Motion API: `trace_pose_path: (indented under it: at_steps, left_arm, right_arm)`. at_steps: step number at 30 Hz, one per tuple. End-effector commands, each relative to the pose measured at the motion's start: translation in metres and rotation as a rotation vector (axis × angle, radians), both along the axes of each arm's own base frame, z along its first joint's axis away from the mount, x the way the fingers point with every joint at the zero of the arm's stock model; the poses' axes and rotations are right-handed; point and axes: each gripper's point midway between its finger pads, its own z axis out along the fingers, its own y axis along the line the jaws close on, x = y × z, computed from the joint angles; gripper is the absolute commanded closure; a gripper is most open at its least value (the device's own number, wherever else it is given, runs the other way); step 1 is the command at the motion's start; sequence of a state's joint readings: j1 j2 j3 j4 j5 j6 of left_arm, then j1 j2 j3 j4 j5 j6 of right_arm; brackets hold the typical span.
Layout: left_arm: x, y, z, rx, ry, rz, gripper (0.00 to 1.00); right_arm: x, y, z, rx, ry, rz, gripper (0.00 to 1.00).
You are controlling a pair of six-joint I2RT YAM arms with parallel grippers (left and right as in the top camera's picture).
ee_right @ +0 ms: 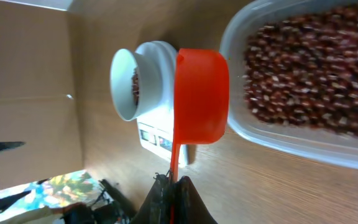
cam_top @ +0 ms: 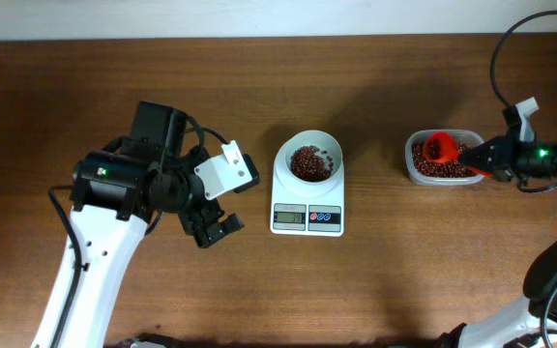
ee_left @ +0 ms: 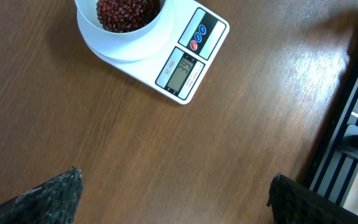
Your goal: Scoop and weigh 50g on scale
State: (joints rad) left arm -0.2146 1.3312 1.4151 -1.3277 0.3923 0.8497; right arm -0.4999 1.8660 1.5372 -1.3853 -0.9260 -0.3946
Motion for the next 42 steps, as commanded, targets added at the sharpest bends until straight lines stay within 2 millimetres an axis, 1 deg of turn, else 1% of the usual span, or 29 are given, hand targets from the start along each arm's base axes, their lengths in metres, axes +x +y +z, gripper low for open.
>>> trace_pose_path:
  at_steps: [1, 4, 7, 10, 14, 17, 20, 21, 25, 29, 32, 35, 39, 42]
  left_arm:
    - [-0.003, 0.001, 0.001, -0.002, -0.01, -0.011, 0.01]
    - [-0.003, 0.001, 0.001, -0.002, -0.01, -0.011, 0.01]
    - [-0.003, 0.001, 0.001, -0.002, -0.01, -0.011, 0.01]
    - [-0.003, 0.001, 0.001, -0.002, -0.01, -0.011, 0.01]
    - [-0.003, 0.001, 0.001, -0.002, -0.01, -0.011, 0.01]
    - [-0.003, 0.001, 0.001, -0.002, -0.01, -0.011, 0.01]
    - [-0.003, 0.001, 0.001, -0.002, -0.01, -0.011, 0.01]
    - [-0.003, 0.001, 0.001, -0.002, -0.01, -0.011, 0.01]
    - [-0.002, 0.001, 0.001, -0.002, -0.012, -0.011, 0.01]
    - [-0.002, 0.001, 0.001, -0.002, -0.014, -0.012, 0.01]
    - [-0.002, 0.001, 0.001, -0.002, -0.013, -0.012, 0.01]
    - [-0.002, 0.001, 0.001, -0.002, -0.013, -0.011, 0.01]
    - [-0.002, 0.001, 0.001, -0.002, -0.014, -0.011, 0.01]
    - [-0.002, 0.001, 0.001, -0.002, -0.013, -0.012, 0.01]
  right_arm:
    - [0.008, 0.027, 0.013, 0.087, -0.056, 0.053, 0.96]
    - [0.01, 0.054, 0.019, 0.122, -0.073, 0.114, 0.96]
    - [0.009, 0.083, 0.019, 0.124, -0.078, 0.197, 0.96]
    - [0.006, 0.105, 0.019, 0.123, -0.082, 0.259, 0.96]
    - [0.004, 0.14, 0.021, 0.111, -0.126, 0.365, 0.96]
    - [0.004, 0.159, 0.025, 0.095, -0.189, 0.426, 0.96]
    - [0.007, 0.174, 0.029, 0.064, -0.261, 0.477, 0.96]
    - [0.009, 0.178, 0.027, 0.04, -0.282, 0.495, 0.96]
    - [0.014, 0.184, 0.002, -0.152, -0.304, 0.565, 0.96]
    - [0.015, 0.202, -0.006, -0.233, -0.34, 0.628, 0.96]
    - [0.018, 0.21, -0.008, -0.264, -0.37, 0.649, 0.96]
    - [0.023, 0.209, -0.011, -0.312, -0.39, 0.653, 0.96]
    - [0.036, 0.203, -0.014, -0.382, -0.428, 0.641, 0.96]
    - [0.038, 0.2, -0.016, -0.407, -0.431, 0.637, 0.96]
